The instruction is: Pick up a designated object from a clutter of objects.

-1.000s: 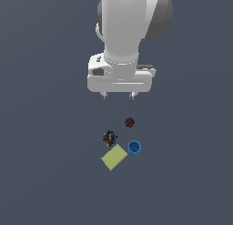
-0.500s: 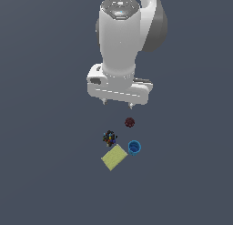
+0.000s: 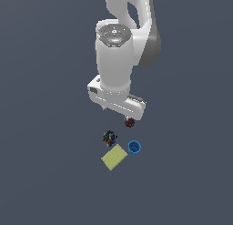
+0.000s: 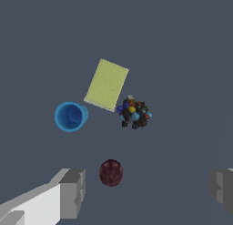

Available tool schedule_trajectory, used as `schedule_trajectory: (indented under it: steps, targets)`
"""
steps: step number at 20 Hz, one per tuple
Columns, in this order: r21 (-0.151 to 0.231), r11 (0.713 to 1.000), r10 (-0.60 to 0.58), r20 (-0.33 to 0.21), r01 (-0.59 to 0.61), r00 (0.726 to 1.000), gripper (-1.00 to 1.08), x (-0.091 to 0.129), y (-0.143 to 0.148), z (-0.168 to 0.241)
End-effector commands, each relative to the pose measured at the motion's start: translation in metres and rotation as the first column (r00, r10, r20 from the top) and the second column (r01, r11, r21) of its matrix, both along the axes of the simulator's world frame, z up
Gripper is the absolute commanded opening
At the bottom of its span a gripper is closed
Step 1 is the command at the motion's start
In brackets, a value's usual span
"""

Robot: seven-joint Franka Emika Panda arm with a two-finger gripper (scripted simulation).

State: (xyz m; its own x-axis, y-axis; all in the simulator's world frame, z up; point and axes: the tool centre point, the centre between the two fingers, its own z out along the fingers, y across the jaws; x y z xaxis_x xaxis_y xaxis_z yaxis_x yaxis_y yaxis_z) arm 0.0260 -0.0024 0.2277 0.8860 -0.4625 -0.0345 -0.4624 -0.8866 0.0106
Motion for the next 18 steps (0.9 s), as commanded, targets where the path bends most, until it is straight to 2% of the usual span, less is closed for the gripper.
schedule_trajectory:
  steps: [1,5,9,13,18]
  targets:
    - [0.0,0.997,-0.074,0.002,0.074,0.997,1.0,0.003,-0.002,-0.01]
    - [0.0,0.982,-0.188,0.005,0.188,0.982,1.0,0.007,-0.005,-0.027]
    - [0.0,0.954,-0.3,0.008,0.3,0.954,1.0,0.011,-0.009,-0.044]
    - [-0.001,0.913,-0.409,0.011,0.409,0.913,1.0,0.014,-0.013,-0.06]
    - [-0.003,0.844,-0.536,0.016,0.537,0.844,1.0,0.017,-0.019,-0.081]
